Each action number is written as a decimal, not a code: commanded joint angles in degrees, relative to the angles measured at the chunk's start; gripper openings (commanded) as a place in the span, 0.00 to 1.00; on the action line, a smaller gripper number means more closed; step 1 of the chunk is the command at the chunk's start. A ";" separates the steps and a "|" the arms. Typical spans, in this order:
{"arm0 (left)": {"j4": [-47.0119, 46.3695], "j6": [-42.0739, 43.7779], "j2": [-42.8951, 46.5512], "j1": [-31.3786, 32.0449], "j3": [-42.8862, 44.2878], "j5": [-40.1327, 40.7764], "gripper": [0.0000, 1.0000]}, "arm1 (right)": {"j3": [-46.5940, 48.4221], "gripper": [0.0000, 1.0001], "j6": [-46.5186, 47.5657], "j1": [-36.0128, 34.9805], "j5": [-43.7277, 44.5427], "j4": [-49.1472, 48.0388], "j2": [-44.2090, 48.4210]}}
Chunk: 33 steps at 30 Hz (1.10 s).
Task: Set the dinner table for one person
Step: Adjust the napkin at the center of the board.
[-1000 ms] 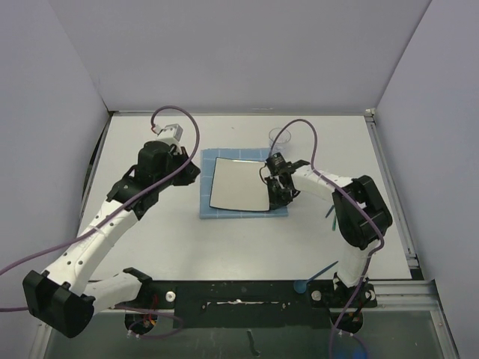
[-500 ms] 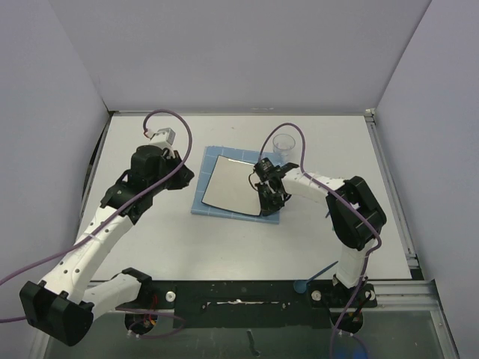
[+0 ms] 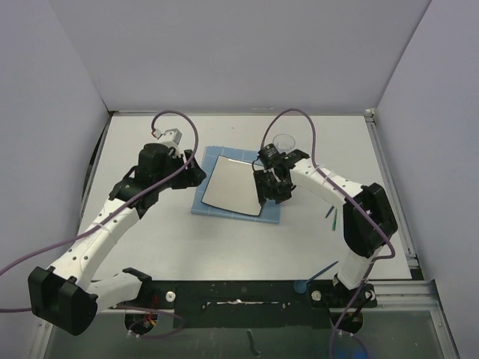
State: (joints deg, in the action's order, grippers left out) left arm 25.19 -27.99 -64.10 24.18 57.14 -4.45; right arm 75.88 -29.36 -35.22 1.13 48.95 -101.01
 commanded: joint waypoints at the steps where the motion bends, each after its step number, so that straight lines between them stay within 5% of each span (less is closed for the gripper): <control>1: -6.39 -0.12 -3.77 -1.65 -1.39 0.26 0.59 | 4.13 0.54 1.11 2.26 -0.44 0.72 2.92; 19: -42.34 -11.50 -16.12 -18.00 -13.90 -29.75 0.57 | -6.08 0.50 0.27 8.58 -21.28 -23.08 -1.85; 33: -58.82 -20.50 -28.91 -20.32 -16.62 -38.73 0.51 | -8.73 0.48 -0.23 13.24 -25.59 -29.96 -5.25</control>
State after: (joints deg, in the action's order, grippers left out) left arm -24.10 -45.69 -90.21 4.27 40.64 -39.64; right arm 67.00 -29.26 -23.14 -21.80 23.20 -105.89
